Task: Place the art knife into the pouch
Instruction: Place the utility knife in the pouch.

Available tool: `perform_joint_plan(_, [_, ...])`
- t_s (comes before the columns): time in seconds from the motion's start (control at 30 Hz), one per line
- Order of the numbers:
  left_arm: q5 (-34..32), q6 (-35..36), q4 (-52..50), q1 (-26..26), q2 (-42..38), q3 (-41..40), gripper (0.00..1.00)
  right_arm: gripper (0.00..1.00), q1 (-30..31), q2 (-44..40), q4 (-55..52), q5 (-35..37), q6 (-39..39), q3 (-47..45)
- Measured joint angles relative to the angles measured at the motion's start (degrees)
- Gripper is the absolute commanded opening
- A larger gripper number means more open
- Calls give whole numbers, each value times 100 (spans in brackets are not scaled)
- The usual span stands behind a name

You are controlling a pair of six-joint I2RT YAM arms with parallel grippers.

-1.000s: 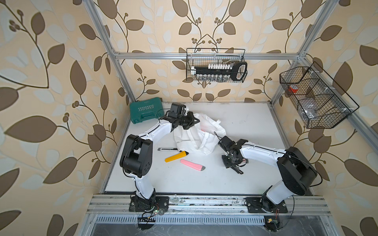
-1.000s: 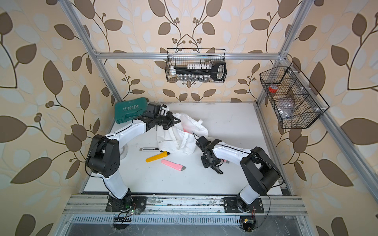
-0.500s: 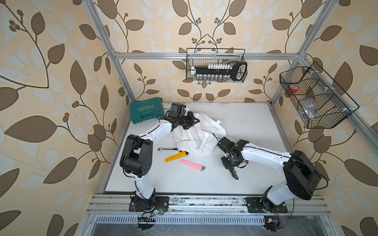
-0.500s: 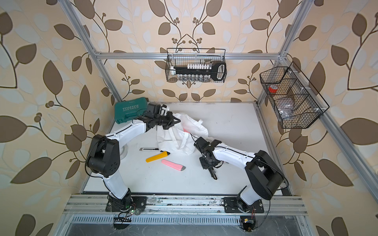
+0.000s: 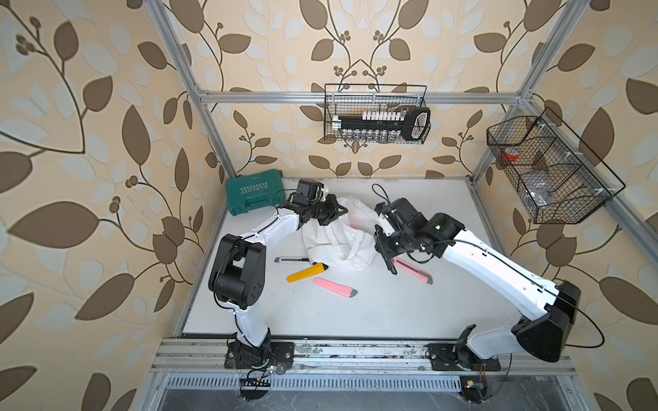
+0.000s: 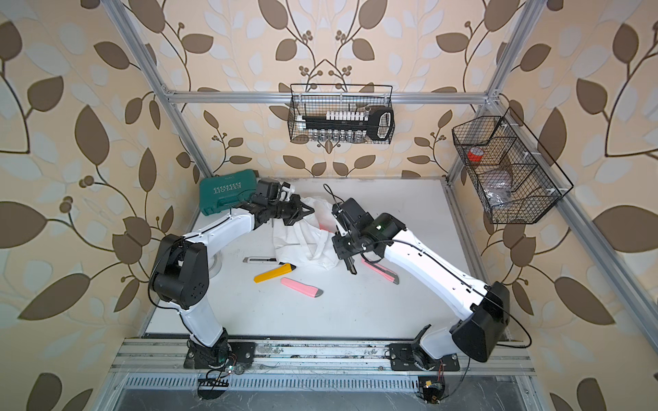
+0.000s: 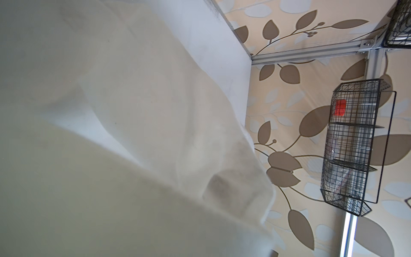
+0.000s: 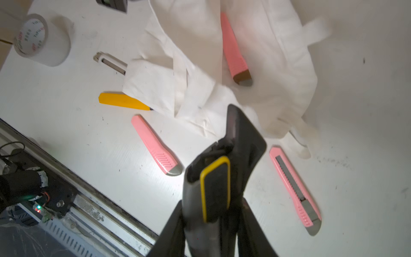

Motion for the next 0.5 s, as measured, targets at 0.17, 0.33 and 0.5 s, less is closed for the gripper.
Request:
perform_joint_plan(0.17, [0, 2, 0, 0, 0, 0, 0, 26, -227, 964, 509, -20, -472, 896])
perform_joint_plan(0.33, [0, 2, -4, 0, 0, 0, 0, 26, -459, 1342, 1329, 7, -892, 968])
perform_joint_plan(0.5, [0, 0, -4, 0, 0, 0, 0, 26, -518, 1362, 2317, 114, -1250, 850])
